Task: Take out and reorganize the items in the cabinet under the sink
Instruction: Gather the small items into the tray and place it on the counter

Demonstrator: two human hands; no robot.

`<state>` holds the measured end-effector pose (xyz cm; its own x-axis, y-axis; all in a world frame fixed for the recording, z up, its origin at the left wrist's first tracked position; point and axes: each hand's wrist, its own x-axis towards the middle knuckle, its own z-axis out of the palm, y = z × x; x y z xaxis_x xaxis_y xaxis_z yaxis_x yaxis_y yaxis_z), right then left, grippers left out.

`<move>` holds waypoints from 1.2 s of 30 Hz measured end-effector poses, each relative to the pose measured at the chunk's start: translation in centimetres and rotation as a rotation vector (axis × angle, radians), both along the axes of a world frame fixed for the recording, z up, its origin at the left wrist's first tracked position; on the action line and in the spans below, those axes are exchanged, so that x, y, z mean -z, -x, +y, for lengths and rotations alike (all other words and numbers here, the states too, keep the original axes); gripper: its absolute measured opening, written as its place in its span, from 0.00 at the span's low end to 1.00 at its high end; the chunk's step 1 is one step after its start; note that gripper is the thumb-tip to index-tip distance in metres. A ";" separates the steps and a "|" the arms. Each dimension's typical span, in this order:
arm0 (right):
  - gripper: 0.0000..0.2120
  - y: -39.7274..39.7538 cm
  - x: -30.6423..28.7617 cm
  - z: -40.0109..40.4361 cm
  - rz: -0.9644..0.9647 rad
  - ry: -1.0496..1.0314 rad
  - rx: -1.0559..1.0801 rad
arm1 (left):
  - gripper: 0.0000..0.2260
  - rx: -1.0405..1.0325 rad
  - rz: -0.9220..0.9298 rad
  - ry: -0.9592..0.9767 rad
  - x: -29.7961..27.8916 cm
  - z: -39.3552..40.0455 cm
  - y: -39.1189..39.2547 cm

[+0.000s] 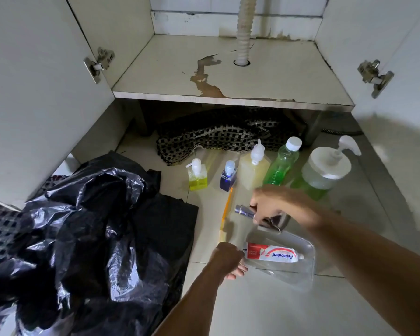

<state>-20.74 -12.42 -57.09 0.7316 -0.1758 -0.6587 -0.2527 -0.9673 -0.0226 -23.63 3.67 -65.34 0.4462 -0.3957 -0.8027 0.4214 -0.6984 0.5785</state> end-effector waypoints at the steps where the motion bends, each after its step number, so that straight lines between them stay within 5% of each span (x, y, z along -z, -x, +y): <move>1: 0.13 0.8 -0.2 0.3 0.034 0.000 -0.025 | 0.06 -0.001 -0.002 -0.006 -0.1 0.0 0.1; 12: 0.08 4.9 4.3 1.0 0.232 0.104 -0.066 | 0.08 -0.018 -0.007 -0.020 -0.5 -0.2 0.5; 18: 0.09 -0.8 4.6 1.8 -0.290 0.052 0.113 | 0.07 -0.002 0.015 0.014 0.2 0.2 0.4; 22: 0.18 -2.4 7.1 5.3 -0.243 -0.005 0.194 | 0.10 -0.007 -0.016 0.052 0.4 0.6 0.4; 27: 0.14 -2.6 9.3 6.9 -0.216 0.016 0.203 | 0.05 -0.022 0.003 0.075 0.3 0.8 0.9; 30: 0.06 -2.8 8.5 5.8 -0.202 -0.112 0.387 | 0.11 -0.006 -0.019 0.086 0.4 1.0 0.9; 36: 0.11 -2.0 5.2 2.8 -0.255 -0.259 0.549 | 0.13 0.101 -0.008 0.053 -0.1 0.7 0.1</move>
<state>-18.77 -9.63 -62.27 0.7199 -0.4267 -0.5474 -0.6634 -0.6548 -0.3622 -23.75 4.38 -65.20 0.4079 -0.4807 -0.7762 0.3455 -0.7057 0.6186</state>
